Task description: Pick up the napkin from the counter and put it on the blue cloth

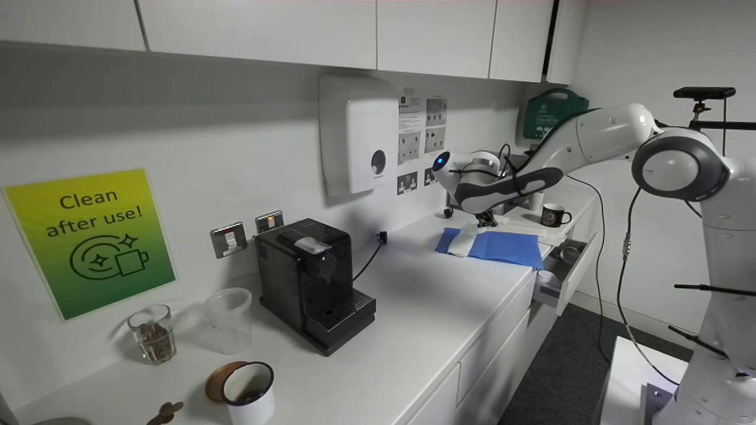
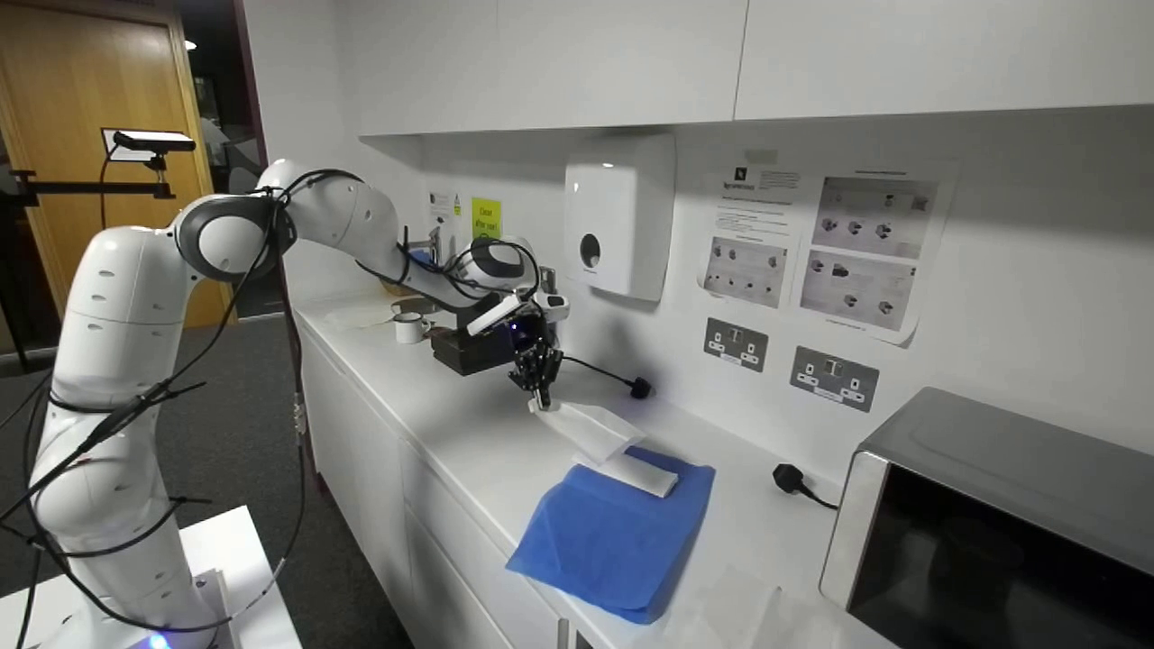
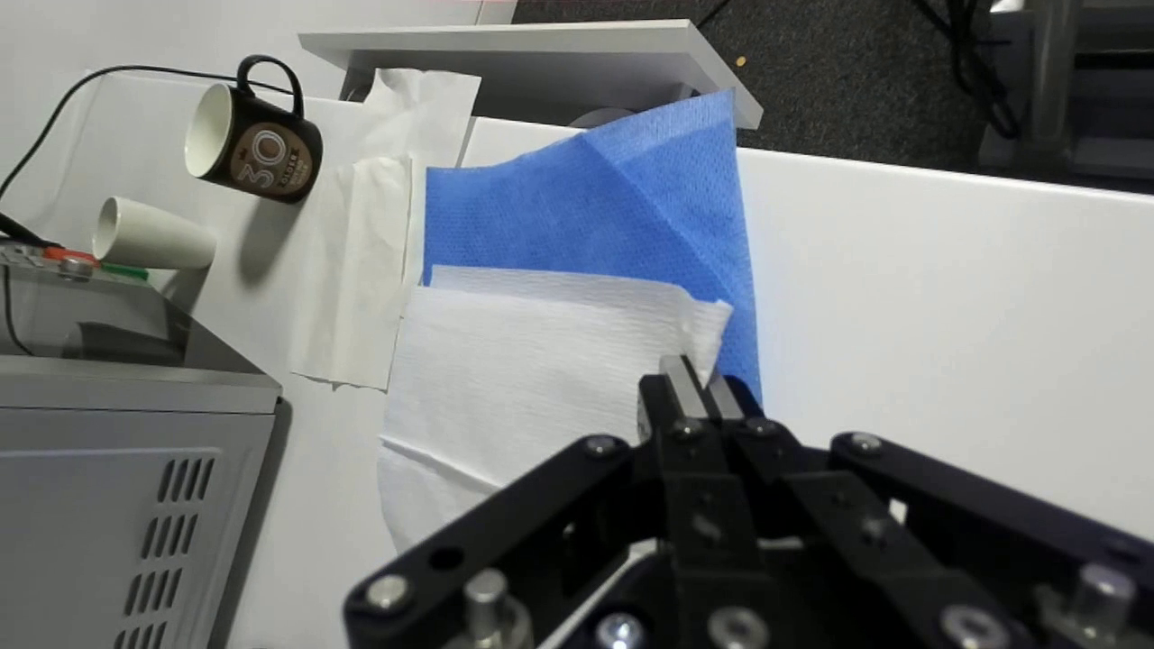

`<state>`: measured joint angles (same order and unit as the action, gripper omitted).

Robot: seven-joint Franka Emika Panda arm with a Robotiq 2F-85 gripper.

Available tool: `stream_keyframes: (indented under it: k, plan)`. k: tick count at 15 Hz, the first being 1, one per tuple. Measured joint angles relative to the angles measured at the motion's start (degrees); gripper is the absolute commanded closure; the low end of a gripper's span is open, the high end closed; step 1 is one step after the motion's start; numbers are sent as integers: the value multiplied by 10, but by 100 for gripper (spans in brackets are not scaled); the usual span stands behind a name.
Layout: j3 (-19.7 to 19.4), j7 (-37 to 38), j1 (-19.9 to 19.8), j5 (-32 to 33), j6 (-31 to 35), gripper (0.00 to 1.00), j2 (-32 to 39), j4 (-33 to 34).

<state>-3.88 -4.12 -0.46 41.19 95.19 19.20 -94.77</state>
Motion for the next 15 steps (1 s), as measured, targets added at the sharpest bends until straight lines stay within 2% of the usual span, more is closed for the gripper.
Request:
stream_keyframes:
  k: [6,15]
  plan:
    - [-3,-14,-11,14,40,100,9,11]
    - [-11,-83,-35,14,97,100,79,62]
